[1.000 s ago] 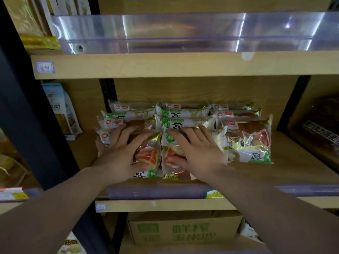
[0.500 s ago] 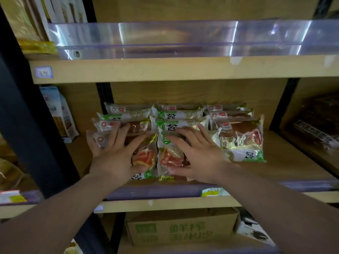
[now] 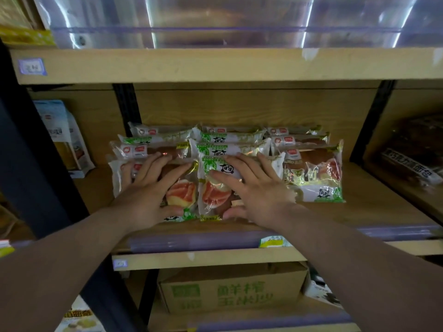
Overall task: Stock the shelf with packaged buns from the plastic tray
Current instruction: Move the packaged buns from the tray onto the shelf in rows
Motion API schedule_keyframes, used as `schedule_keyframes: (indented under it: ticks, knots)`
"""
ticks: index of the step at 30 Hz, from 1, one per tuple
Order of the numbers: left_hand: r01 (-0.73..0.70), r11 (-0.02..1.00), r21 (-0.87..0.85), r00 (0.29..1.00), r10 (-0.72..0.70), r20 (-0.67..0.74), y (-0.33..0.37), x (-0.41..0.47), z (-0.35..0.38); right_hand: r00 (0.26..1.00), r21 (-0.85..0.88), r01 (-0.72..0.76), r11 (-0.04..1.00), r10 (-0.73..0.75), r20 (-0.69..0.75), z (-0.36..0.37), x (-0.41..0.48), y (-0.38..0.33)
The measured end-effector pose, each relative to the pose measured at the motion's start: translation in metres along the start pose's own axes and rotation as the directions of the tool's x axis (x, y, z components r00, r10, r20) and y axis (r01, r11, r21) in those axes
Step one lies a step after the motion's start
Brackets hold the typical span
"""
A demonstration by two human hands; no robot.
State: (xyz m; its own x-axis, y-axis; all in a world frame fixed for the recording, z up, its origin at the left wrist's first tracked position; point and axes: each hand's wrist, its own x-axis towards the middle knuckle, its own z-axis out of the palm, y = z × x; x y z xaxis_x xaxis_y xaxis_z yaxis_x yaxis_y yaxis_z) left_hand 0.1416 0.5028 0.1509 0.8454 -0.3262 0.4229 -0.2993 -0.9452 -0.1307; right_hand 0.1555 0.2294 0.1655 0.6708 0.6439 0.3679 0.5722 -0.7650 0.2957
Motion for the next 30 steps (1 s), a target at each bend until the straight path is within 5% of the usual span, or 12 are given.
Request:
schedule_keyframes:
  ticks: [6, 12, 21, 30]
  knots:
    - [0.079, 0.993, -0.09, 0.996, -0.075, 0.052, 0.012, -0.002, -0.013, 1.0, 0.06, 0.005, 0.998, -0.005, -0.007, -0.009, -0.004, -0.001]
    - [0.046, 0.977, -0.207, 0.937, -0.115, -0.331, 0.076, 0.012, -0.045, 0.978, 0.13, -0.099, 0.987, 0.121, -0.17, -0.025, -0.043, 0.019]
    - [-0.441, 0.833, -0.335, 0.865, 0.295, -0.405, 0.279, 0.04, -0.024, 0.822, 0.034, -0.491, 0.871, 0.476, -0.313, -0.016, -0.212, 0.089]
    - [-0.615, 0.637, -0.464, 0.778, 0.587, -0.225, 0.468, 0.015, 0.073, 0.628, -0.028, -0.777, 0.628, 0.772, -0.101, 0.032, -0.436, 0.131]
